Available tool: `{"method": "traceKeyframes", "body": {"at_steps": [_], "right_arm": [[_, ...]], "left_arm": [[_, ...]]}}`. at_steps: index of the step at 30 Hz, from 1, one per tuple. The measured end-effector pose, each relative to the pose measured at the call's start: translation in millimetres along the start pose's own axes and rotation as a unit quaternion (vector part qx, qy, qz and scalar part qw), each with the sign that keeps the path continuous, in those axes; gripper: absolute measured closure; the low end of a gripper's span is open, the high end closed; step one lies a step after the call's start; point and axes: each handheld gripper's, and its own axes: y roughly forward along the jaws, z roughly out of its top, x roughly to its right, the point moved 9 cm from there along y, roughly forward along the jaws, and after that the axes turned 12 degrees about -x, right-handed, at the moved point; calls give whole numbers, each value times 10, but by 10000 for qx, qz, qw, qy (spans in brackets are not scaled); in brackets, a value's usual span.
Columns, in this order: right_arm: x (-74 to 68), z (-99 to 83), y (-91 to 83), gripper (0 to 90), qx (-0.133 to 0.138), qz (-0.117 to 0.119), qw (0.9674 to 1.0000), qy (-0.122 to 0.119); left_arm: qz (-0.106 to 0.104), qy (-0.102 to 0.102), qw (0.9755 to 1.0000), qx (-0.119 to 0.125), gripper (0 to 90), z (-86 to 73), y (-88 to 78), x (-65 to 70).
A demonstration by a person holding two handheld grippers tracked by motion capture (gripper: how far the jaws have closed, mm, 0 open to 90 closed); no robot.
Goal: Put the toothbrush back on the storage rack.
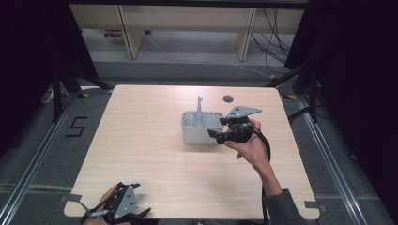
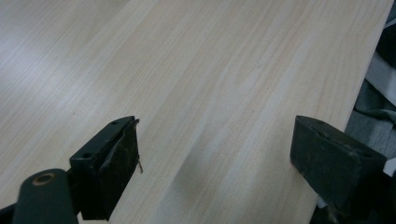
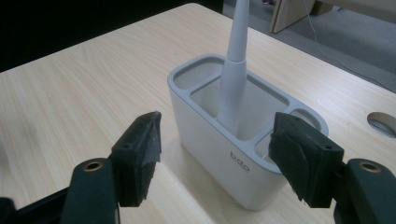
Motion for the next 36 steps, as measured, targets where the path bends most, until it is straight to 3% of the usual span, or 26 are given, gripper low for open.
{"method": "traceKeyframes", "body": {"at_steps": [1,2,6,7,10,12,13,14,17,18,19,22,25,26,27,28,31,32,34,35,36], "right_arm": [[-6,-12,-10,336,-4,-3,10000,71],[12,-10,-19,333,21,-30,10000,-51],[-7,-48,-57,317,28,40,9999,126],[14,-47,-61,315,75,1,10000,-9],[-17,-93,-84,302,46,47,9997,217],[3,-112,-91,297,49,-10,10000,40],[-14,-132,-96,293,20,17,9999,140],[11,-137,-101,287,64,-79,9999,65],[-24,-185,-116,284,16,10,9998,207],[-22,-190,-111,282,24,60,9999,133],[4,-199,-124,280,66,-72,9999,97],[-29,-238,-130,278,37,-12,9998,204],[-37,-275,-149,272,17,-33,9998,206],[-33,-279,-157,272,28,-43,9999,108],[-76,-296,-160,270,-8,73,9997,250],[-66,-293,-162,266,57,1,9998,169],[-107,-338,-190,265,-12,17,9997,236],[-97,-341,-187,265,19,14,9999,103],[-129,-370,-185,264,22,95,9997,235],[-102,-373,-186,263,79,-19,9999,127],[-131,-404,-190,263,-12,65,9997,233]], "left_arm": [[9,-11,10000,14,150,2,0,3],[7,-11,10000,19,150,3,-1,3],[-57,-9,10000,6,150,-1,-6,9],[-45,-8,10000,-1,150,-2,-1,6],[6,-10,10000,20,150,4,-1,2],[-53,-9,10000,20,150,3,-7,10],[-46,-7,10000,16,150,3,-3,8],[20,-6,10000,6,150,3,2,0],[-42,5,10000,11,150,2,-2,10],[30,-11,10000,2,150,1,4,-3],[26,-6,10000,-5,150,-1,4,-3],[3,-28,10000,2,150,-3,4,1],[34,-4,10000,-1,150,0,3,-4],[28,-5,10000,1,150,-1,2,-2],[35,-5,10000,-7,150,-2,3,-4],[33,-8,10000,-9,150,-3,4,-5],[28,-4,10000,-4,150,-2,3,-2],[32,-5,10000,-5,150,-2,3,-4],[28,-5,10000,-2,150,-1,3,-2],[25,-4,10000,0,150,-1,3,-1],[27,-5,10000,-1,150,-1,3,-1]]}}
